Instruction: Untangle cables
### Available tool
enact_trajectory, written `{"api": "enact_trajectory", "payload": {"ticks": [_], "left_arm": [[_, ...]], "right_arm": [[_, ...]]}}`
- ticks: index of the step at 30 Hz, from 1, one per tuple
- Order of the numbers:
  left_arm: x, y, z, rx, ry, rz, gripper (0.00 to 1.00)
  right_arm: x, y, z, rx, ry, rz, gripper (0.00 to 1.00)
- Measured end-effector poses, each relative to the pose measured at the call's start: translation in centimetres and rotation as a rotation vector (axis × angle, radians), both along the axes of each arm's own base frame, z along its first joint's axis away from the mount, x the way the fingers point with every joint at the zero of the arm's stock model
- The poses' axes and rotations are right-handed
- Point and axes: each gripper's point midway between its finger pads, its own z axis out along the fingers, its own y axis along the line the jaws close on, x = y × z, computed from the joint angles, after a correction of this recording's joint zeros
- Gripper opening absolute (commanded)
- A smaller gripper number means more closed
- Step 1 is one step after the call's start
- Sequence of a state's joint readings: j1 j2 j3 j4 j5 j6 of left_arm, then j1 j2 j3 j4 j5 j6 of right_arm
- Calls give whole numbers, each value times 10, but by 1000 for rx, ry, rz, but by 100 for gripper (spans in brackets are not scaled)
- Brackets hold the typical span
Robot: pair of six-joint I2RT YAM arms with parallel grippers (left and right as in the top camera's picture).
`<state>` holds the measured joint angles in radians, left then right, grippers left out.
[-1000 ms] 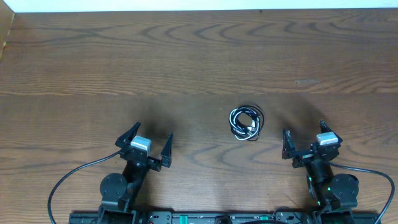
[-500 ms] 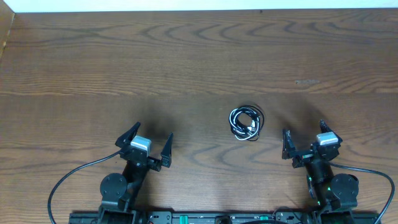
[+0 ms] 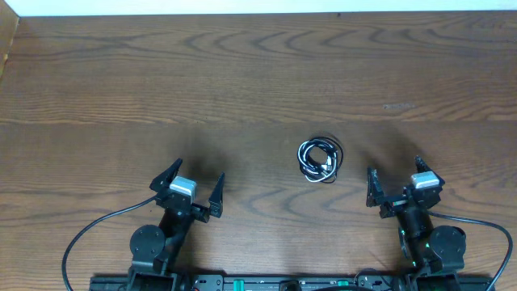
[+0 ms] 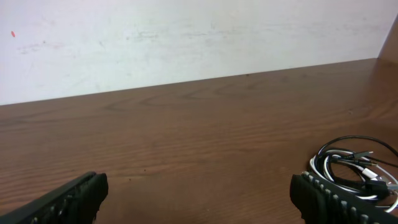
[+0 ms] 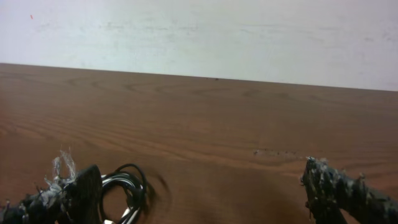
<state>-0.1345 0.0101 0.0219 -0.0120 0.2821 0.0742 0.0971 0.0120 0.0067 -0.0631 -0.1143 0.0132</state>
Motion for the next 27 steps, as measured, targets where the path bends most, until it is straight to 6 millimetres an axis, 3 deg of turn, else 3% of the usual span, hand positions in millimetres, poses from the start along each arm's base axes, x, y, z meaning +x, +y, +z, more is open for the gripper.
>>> {"api": "enact_trajectory", "payload": {"ticks": [21,27], "left_arm": [[0,-1,0,-73,28,3,98],[-2,0,-15,-106,149,17,98]], "right_arm": [[0,0,-1,2,3,0,99],[3,0,-17,15,81,-2,99]]}}
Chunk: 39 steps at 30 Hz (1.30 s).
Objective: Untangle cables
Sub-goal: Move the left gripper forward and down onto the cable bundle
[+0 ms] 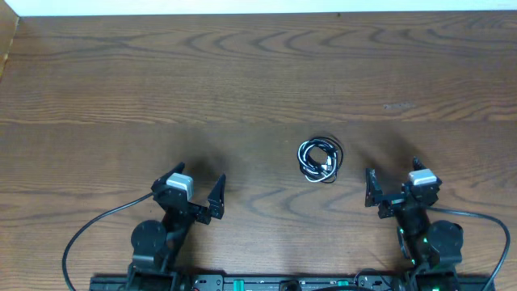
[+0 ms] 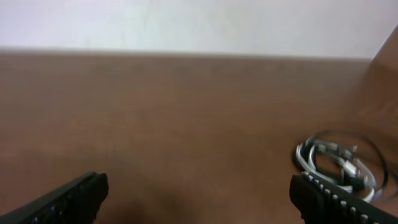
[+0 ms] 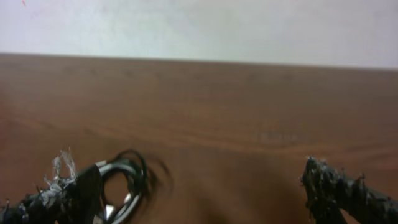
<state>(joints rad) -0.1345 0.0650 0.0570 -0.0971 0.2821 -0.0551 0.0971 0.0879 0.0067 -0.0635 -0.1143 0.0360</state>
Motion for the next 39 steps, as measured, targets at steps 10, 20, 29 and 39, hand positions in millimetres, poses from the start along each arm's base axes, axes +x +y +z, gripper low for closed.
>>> {"api": "enact_trajectory", "payload": {"ticks": [10,20,29,39], "left_arm": [[10,6,-6,28,239,50,98],[39,-1,6,75,613,36,98],[27,-1,-9,117,924,30,98],[45,-13,3,66,838,-20,98]], "right_arm": [[0,-1,-36,-19,250,-5,99],[11,1,-34,-44,520,-6,99],[26,4,-26,-24,751,-15,99],[57,36,6,173,697,86,99]]}}
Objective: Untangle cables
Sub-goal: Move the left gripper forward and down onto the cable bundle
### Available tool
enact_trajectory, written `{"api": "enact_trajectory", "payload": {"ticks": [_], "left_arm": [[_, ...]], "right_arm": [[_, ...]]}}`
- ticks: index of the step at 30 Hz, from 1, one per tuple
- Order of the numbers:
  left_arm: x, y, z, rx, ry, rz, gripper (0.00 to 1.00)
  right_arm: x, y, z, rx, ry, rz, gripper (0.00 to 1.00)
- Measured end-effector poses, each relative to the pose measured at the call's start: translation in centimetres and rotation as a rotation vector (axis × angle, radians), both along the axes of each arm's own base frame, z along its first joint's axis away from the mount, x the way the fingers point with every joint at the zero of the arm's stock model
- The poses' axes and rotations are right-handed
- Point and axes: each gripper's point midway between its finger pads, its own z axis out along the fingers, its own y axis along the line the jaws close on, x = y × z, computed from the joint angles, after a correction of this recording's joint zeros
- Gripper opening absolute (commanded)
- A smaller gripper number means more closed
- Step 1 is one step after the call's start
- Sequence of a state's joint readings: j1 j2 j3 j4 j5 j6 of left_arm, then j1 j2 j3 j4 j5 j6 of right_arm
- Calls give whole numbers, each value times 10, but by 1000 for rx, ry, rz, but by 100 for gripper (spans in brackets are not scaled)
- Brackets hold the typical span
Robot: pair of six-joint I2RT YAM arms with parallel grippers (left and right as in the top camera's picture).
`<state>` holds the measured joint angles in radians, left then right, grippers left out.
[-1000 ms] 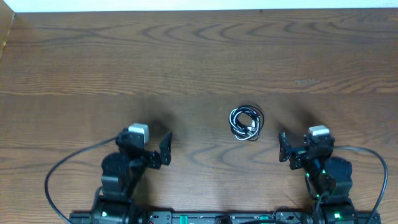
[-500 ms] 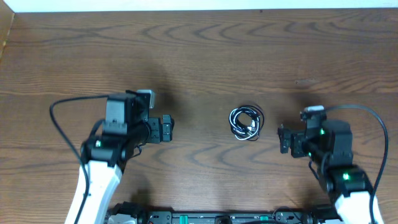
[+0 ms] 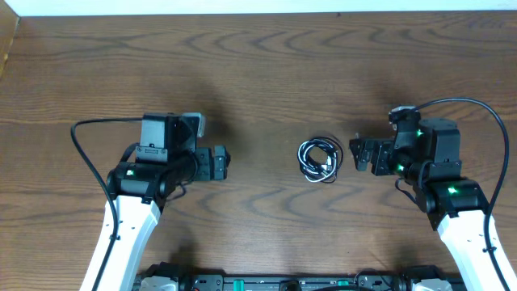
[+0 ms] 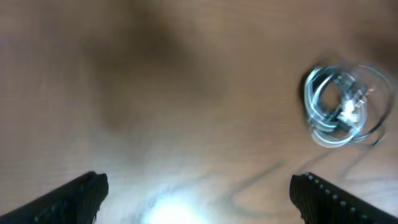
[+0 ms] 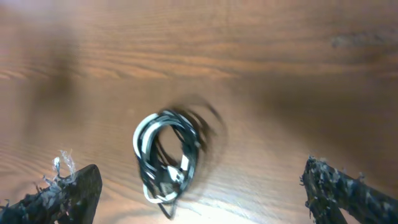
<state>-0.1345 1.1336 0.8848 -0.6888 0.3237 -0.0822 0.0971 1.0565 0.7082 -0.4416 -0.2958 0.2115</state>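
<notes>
A small tangled coil of black and white cables (image 3: 320,159) lies on the wooden table, right of centre. It shows blurred in the left wrist view as the coil (image 4: 341,106) at upper right, and in the right wrist view as the coil (image 5: 168,155) between the fingers and a little ahead. My left gripper (image 3: 216,162) hangs open over bare wood well left of the coil, fingertips (image 4: 71,200) wide apart. My right gripper (image 3: 361,153) is open just right of the coil and holds nothing, its frayed fingertips (image 5: 65,198) set wide.
Brown wooden tabletop (image 3: 258,73) stretches around the coil, with a white wall edge along the back. Each arm's black supply cable (image 3: 81,137) loops beside it. Nothing else lies on the table.
Both arms have moved from the front edge out toward the middle of the table and now look down on it. The right gripper is close beside the coil. The coil has not moved.
Both grippers first sat open and low near the front edge, looking across the table at the wall. A moment later they stood nearly the same, slightly tilted. Now both are extended over the table, open, flanking the untouched coil.
</notes>
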Motion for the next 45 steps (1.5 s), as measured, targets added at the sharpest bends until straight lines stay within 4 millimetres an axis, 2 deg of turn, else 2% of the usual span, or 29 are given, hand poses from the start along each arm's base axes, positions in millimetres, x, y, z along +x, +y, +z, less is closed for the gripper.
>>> {"api": "enact_trajectory", "payload": {"ticks": [7,11,16,20,25,31,36,45], "left_arm": [[56,-25,46,-143,-263,-26,100],[71,-40,44,-170,-235,-37,100],[92,-71,36,-147,-208,-78,99],[95,-101,12,-128,-173,-138,97],[91,-137,-39,-99,-85,-213,95],[78,-164,-89,-74,10,-269,87],[66,-177,-111,-56,58,-305,79],[59,-189,-130,3,57,-327,67]], "right_arm": [[1,5,4,38,-2,4,97],[0,5,2,40,6,4,96],[-1,5,2,43,10,3,95],[-2,5,1,45,16,2,95],[-3,5,1,46,21,1,94],[-3,5,0,45,26,0,93],[-5,5,-1,44,33,1,93],[-5,5,-1,44,33,1,92]]}}
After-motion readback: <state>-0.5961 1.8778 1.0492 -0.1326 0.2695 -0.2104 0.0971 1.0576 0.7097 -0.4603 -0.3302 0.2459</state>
